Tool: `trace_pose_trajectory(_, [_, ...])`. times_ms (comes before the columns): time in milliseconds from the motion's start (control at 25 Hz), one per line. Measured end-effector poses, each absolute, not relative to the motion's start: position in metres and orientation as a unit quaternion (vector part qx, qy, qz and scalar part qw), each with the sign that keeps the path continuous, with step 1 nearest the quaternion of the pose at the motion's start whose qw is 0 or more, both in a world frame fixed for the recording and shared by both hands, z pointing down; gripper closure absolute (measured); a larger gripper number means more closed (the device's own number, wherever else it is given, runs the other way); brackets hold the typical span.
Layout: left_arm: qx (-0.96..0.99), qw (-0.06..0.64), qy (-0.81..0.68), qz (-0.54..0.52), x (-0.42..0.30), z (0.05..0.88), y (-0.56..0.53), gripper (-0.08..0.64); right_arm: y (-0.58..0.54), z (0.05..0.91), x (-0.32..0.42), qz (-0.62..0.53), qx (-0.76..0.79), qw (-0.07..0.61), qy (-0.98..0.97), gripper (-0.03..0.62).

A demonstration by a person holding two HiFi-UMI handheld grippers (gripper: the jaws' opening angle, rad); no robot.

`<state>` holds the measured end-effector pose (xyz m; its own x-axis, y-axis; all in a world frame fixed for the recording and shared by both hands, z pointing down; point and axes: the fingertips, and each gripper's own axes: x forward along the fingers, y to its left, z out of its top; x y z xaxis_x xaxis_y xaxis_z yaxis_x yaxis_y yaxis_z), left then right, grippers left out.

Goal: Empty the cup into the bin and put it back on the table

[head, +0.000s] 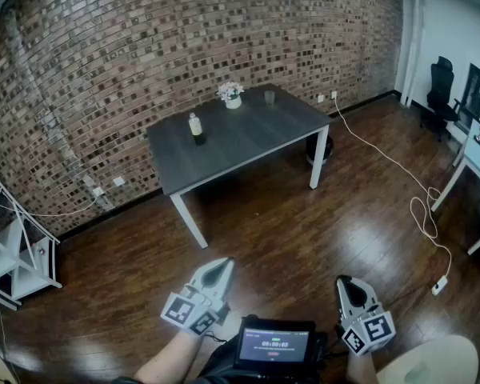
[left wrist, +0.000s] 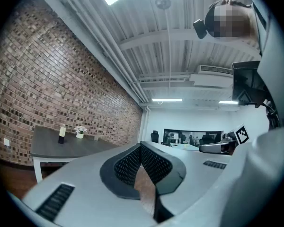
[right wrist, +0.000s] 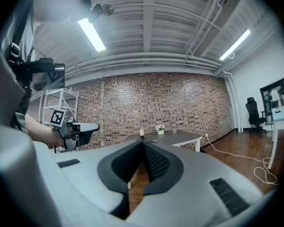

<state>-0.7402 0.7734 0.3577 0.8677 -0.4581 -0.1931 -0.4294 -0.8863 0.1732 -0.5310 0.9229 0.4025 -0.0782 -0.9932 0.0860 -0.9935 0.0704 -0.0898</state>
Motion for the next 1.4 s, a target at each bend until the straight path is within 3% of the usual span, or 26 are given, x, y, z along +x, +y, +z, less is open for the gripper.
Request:
trace_pose_trajectory(760, [0.966, 0.087, -0.221, -0.103, -0.698, 0.364, 0.580, 0.555, 0.737, 0.385, -0.485, 0.065, 0.700, 0.015, -0.711, 0.592])
trace_pose_trajectory(1400, [0.955, 0.084, -0.266, -0.098, -0.558, 0.368, 0.472, 0.555, 0.608, 0.380, -0.345, 0.053, 0.662, 0.012, -0.748, 0.592])
